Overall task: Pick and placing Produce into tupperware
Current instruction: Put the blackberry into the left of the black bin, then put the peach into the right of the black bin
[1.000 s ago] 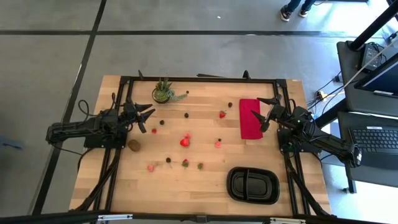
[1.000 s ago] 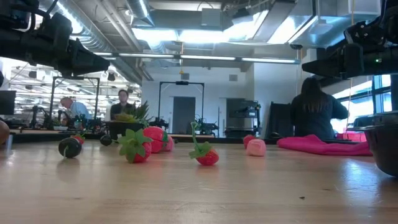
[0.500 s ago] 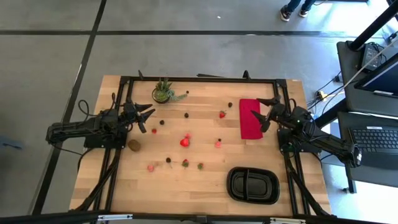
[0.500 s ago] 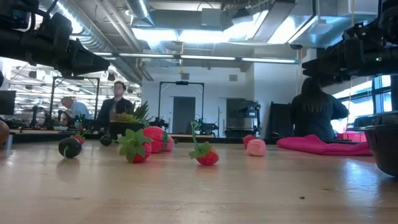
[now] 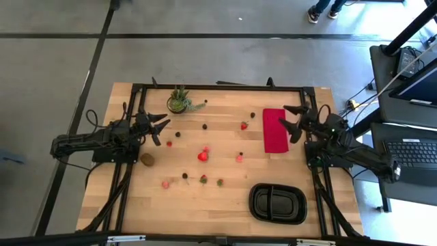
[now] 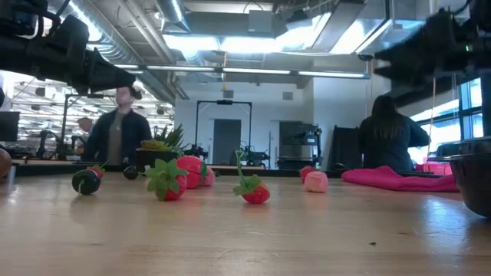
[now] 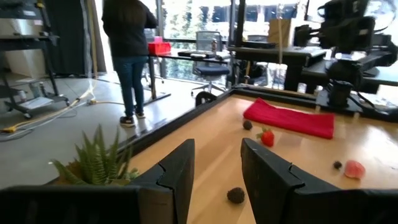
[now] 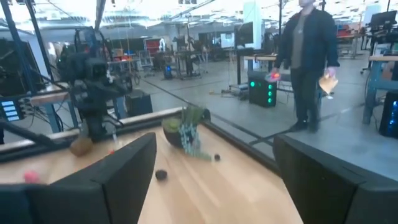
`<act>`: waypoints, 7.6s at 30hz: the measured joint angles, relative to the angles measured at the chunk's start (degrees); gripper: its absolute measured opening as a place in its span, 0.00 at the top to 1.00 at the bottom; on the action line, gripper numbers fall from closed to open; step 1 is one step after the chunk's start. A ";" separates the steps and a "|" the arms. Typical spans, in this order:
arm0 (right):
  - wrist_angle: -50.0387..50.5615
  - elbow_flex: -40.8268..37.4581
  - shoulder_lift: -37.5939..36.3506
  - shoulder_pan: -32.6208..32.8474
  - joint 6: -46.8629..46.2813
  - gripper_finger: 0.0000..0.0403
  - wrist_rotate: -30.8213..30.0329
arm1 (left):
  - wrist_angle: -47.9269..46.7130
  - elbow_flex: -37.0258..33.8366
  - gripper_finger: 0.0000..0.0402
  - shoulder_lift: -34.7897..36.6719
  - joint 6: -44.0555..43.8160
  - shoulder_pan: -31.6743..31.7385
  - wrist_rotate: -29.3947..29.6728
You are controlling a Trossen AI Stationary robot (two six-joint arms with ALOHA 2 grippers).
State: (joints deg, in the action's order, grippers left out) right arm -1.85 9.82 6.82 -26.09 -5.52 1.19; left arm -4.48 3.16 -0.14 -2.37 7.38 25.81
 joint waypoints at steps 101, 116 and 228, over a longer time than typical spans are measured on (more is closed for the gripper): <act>40.47 52.07 94.14 -5.26 -3.32 0.72 -3.64 | -0.63 0.09 0.69 0.00 -1.97 0.00 0.71; 63.64 52.16 71.80 21.75 -30.30 0.72 -3.00 | -0.63 0.09 0.69 0.00 -2.01 0.00 0.74; 23.62 59.13 84.15 34.27 -21.05 0.25 -1.55 | -0.58 0.07 0.69 0.00 3.00 -0.01 3.55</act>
State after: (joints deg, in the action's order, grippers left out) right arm 21.78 68.95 90.97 8.19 -26.57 -0.36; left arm -5.06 3.22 -0.15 0.62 7.37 29.36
